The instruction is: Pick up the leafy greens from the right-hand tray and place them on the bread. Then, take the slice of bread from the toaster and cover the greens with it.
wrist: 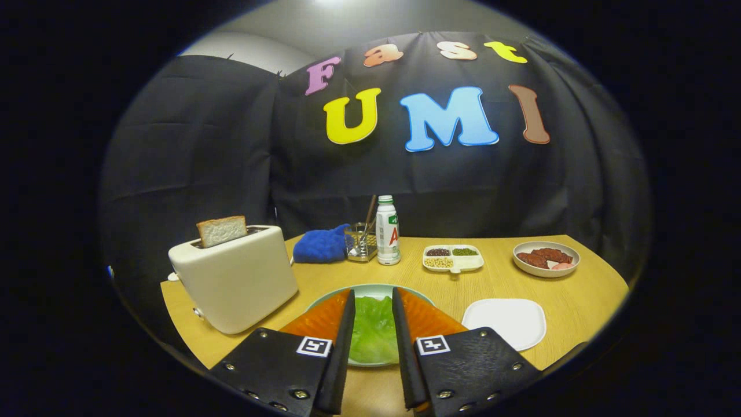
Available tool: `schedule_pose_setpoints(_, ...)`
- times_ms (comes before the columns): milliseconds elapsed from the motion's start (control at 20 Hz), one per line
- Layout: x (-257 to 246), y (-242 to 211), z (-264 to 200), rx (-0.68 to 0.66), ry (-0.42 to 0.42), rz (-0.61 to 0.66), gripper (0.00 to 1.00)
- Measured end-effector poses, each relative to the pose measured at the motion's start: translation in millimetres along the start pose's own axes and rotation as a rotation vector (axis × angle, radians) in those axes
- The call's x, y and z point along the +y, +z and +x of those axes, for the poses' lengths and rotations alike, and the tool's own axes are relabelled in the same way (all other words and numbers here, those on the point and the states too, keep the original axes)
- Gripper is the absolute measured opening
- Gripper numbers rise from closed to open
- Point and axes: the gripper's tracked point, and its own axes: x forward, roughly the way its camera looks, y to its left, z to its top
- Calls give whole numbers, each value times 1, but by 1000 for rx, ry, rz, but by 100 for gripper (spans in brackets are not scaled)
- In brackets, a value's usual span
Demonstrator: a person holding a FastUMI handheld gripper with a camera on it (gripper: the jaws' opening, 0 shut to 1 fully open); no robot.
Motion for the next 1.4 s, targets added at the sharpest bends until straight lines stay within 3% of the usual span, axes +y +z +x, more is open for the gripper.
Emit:
schedule_pose_setpoints(100,18,10,-4,-46,-41,-19,39)
schedule_pose_setpoints(500,107,40,0,-75,-1,76,39)
schedule_pose_setpoints(950,201,46,15,-19,93,64,39)
schedule_pose_setpoints(1400,276,49,28,-31,191,-31,39)
